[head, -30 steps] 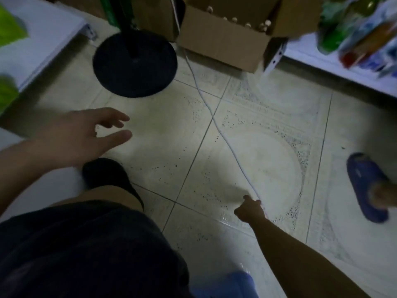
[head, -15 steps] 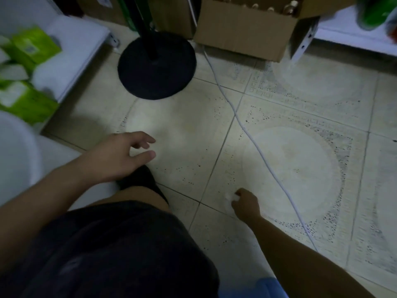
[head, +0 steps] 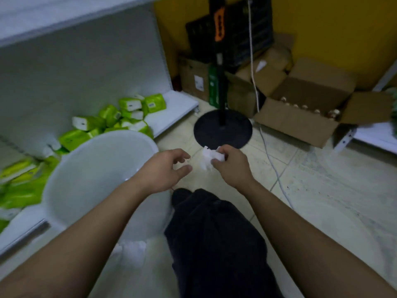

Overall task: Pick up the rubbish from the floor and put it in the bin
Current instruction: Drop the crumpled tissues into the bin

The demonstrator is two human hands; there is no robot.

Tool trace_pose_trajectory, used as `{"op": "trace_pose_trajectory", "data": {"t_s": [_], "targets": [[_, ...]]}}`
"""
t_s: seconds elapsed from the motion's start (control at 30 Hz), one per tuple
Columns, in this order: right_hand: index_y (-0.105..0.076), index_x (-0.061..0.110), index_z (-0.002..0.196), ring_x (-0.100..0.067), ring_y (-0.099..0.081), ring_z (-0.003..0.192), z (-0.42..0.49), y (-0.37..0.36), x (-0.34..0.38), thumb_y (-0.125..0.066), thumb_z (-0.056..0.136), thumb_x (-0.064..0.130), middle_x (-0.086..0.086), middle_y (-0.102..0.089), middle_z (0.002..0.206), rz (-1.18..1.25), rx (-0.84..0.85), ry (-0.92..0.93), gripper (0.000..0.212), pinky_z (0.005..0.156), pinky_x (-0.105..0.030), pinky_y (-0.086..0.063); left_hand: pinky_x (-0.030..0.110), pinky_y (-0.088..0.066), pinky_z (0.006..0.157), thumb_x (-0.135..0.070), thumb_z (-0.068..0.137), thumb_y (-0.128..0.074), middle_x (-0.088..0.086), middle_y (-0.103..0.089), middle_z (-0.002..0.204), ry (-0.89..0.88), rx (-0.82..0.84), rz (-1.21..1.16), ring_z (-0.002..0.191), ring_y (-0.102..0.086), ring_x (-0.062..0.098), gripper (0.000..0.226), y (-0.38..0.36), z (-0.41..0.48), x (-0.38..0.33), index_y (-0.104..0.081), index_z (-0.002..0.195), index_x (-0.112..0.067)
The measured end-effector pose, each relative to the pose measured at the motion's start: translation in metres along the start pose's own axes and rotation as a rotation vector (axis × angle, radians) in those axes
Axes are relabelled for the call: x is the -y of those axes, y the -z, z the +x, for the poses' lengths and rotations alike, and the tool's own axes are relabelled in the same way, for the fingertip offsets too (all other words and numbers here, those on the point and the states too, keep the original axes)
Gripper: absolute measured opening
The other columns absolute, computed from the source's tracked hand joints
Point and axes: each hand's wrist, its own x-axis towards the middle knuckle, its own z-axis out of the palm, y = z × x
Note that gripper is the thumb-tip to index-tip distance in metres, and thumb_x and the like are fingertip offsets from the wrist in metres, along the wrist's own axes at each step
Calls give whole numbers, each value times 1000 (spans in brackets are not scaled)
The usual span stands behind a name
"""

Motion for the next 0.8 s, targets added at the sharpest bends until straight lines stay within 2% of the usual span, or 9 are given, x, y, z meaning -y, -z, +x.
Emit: {"op": "trace_pose_trajectory", "data": {"t_s": [0.1, 0.2, 0.37, 0.47, 0.6, 0.7, 0.8], "targets": [[-59, 11, 77, -15, -53, 68, -2, -7, 63, -67, 76, 16, -3, -64, 77, -66, 116, 142, 9, 52, -15, -37, 30, -47, 92, -41, 87, -62, -7, -66, 114, 41, -128, -13, 106, -59, 12, 34, 31, -38, 16, -61, 118, -27], [-58, 19, 73, -8, -48, 59, -9, -24, 121, -69, 74, 19, 6, -55, 64, -155, 261, 269, 11, 50, -18, -36, 28, -47, 90, -40, 87, -62, -6, -66, 115, 119, -241, -39, 104, -59, 12, 33, 53, -79, 43, -62, 117, -27], [-57, 23, 75, -4, -43, 56, -33, -86, 192, -72, 73, 20, 11, -48, 60, -362, 540, 445, 15, 49, -22, -29, 26, -47, 87, -40, 85, -64, -5, -67, 111, 328, -364, -110, 102, -60, 14, 32, 64, -151, 99, -64, 113, -25], [-60, 19, 74, -17, -52, 65, -56, -136, 205, -72, 73, 17, 8, -52, 61, -448, 694, 511, 12, 52, -25, -34, 25, -47, 85, -38, 84, -65, 0, -68, 109, 454, -401, -166, 100, -62, 17, 32, 53, -192, 132, -64, 112, -22], [-64, 7, 80, -30, -62, 82, -88, -204, 185, -71, 74, 16, -6, -63, 86, -534, 861, 517, 13, 66, -31, -43, 34, -49, 91, -37, 85, -64, 3, -67, 113, 622, -335, -245, 103, -62, 23, 34, 21, -234, 175, -64, 113, -19], [-65, 11, 83, -24, -59, 78, -106, -247, 149, -71, 74, 16, -10, -66, 89, -604, 1005, 455, 12, 67, -26, -41, 31, -46, 91, -40, 86, -62, 5, -65, 118, 738, -241, -305, 107, -59, 22, 39, -12, -252, 209, -62, 118, -18], [-67, 8, 94, -20, -56, 81, -112, -282, 104, -70, 74, 18, -12, -65, 100, -711, 1136, 318, 23, 69, -25, -40, 28, -42, 91, -44, 87, -60, 7, -61, 126, 824, -64, -336, 115, -56, 24, 48, -49, -256, 239, -57, 127, -18]]}}
